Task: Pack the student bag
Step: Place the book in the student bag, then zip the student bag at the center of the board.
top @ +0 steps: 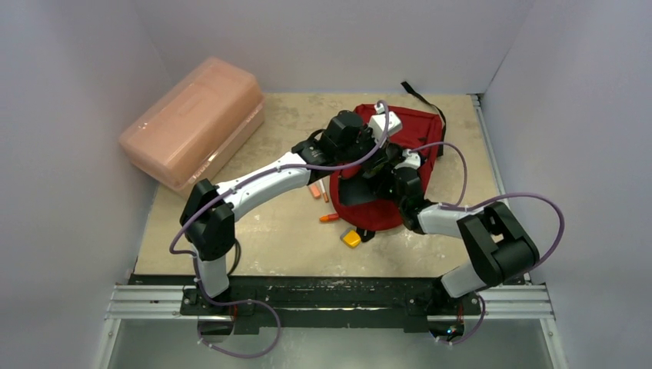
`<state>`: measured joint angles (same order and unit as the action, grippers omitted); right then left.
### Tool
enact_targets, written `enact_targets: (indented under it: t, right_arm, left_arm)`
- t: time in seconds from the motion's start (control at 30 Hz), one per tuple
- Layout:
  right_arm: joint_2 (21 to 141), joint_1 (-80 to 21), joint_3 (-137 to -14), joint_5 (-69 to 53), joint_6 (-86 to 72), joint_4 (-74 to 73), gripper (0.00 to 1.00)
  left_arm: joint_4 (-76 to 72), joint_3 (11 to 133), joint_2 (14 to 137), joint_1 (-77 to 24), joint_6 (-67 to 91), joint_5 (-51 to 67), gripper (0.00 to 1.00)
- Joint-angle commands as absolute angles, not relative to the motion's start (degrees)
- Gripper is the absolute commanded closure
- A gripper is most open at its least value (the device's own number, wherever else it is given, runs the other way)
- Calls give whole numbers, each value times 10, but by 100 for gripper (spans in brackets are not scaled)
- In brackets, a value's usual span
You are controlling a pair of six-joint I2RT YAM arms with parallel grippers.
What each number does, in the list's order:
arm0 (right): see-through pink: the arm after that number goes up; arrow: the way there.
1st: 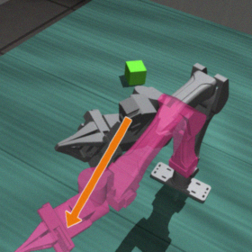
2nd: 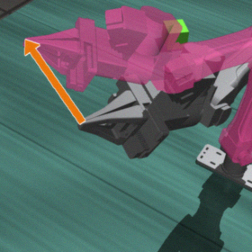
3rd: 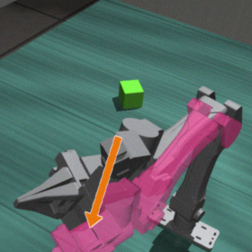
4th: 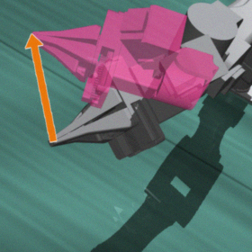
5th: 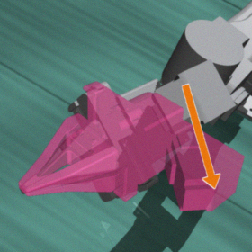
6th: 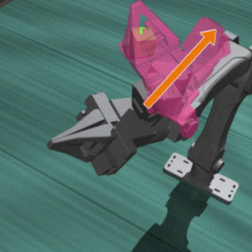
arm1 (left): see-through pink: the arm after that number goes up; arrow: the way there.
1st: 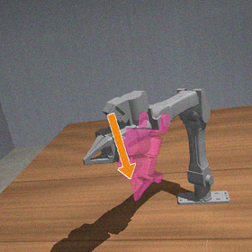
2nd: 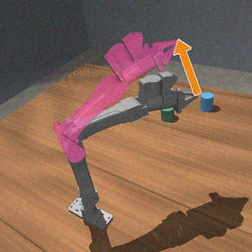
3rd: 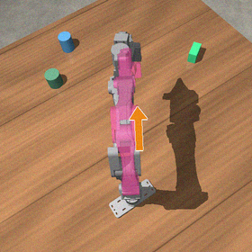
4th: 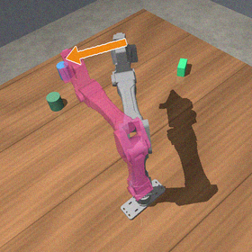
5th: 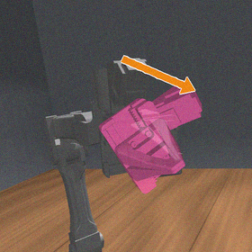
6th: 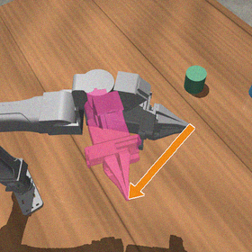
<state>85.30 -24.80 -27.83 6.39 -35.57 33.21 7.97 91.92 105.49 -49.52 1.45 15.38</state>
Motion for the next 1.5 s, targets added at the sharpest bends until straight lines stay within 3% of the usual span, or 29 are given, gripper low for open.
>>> enact_targets:
  t: [0.0, 0.2, 0.37, 0.43, 0.6, 0.7, 0.9, 1.0, 1.07, 1.13, 1.2, 1.33, 1.47]
  right_arm:
    - [875, -244, -338, 132, -339, 406, 69]
    - [805, -245, -347, 81, -335, 283, 62]
    - [682, -245, -323, 29, -327, 79, 37]
    - [613, -245, -294, 11, -339, 19, 32]
    - [427, -245, -260, 6, -391, -103, 29]
    - [360, -244, -287, 81, -388, -180, 28]
    - [366, -218, -397, 180, -343, -229, 22]
    - [406, -149, -451, 121, -329, -220, 19]
    - [419, -118, -480, 57, -323, -210, 20]
    - [427, -117, -504, 22, -301, -194, 14]
    - [459, -117, -534, -26, -253, -197, 10]
    - [549, -128, -575, -118, -187, -236, 11]
    - [583, -230, -561, -88, -188, -208, 12]
  left_arm:
    - [61, 913, 1015, -495, 19, 171, 100]
    - [65, 906, 1017, -490, 12, 162, 100]
    - [65, 907, 1026, -483, 15, 153, 100]
    - [62, 907, 1031, -483, 18, 154, 100]
    - [63, 911, 1042, -483, 37, 163, 100]
    - [66, 907, 1043, -483, 49, 162, 100]
    - [72, 885, 1038, -483, 73, 166, 100]
    - [83, 875, 1028, -483, 85, 174, 91]
    - [97, 867, 1015, -483, 94, 183, 77]
    - [117, 855, 992, -483, 106, 186, 67]
    - [132, 832, 955, -483, 115, 182, 49]
    - [182, 779, 865, -469, 150, 126, 44]
    - [236, 732, 817, -413, 250, 48, 46]
